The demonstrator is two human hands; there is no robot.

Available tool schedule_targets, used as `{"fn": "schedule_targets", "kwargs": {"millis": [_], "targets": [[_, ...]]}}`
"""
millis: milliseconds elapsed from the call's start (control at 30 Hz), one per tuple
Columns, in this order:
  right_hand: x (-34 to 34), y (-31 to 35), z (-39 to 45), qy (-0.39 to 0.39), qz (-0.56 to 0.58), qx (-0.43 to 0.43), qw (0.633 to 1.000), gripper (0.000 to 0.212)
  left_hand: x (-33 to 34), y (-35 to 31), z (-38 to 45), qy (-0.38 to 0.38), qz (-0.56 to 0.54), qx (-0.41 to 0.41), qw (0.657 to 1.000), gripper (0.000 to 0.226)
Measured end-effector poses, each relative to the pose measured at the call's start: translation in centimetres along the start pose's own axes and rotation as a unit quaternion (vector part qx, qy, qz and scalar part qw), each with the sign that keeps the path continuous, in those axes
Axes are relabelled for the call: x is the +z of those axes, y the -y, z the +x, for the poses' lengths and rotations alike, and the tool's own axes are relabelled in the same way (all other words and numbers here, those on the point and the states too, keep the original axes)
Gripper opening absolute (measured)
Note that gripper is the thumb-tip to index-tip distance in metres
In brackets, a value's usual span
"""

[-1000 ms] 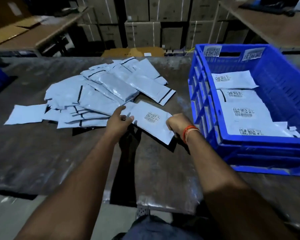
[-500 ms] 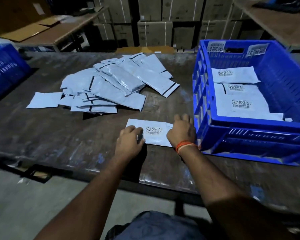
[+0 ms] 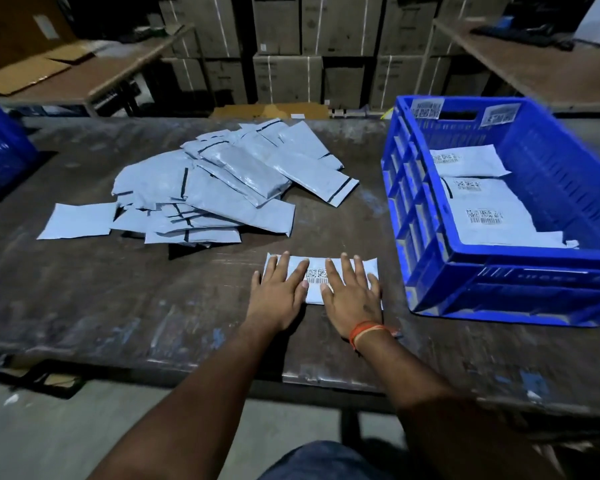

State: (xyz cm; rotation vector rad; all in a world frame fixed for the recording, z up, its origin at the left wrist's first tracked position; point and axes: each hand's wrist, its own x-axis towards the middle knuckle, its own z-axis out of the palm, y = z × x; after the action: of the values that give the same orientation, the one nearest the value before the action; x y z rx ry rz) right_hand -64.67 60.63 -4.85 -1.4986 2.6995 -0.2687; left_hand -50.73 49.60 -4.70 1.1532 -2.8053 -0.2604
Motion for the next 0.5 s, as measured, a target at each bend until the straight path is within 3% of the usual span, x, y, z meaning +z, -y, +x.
{"fn": "schedule_targets", "kwargs": {"millis": [367, 500], "targets": [[-1.5, -1.4, -0.4, 0.059, 0.044, 0.124, 0.990, 0.060, -0.1, 0.7, -0.4, 0.014, -0.040, -0.044, 0.998, 0.053], [-2.8, -0.7, -0.3, -0.003, 0.087, 0.199, 0.976, 0.063, -1.5, 0.4, 0.6, 0.024, -0.108, -0.115, 0.987, 0.048]]}}
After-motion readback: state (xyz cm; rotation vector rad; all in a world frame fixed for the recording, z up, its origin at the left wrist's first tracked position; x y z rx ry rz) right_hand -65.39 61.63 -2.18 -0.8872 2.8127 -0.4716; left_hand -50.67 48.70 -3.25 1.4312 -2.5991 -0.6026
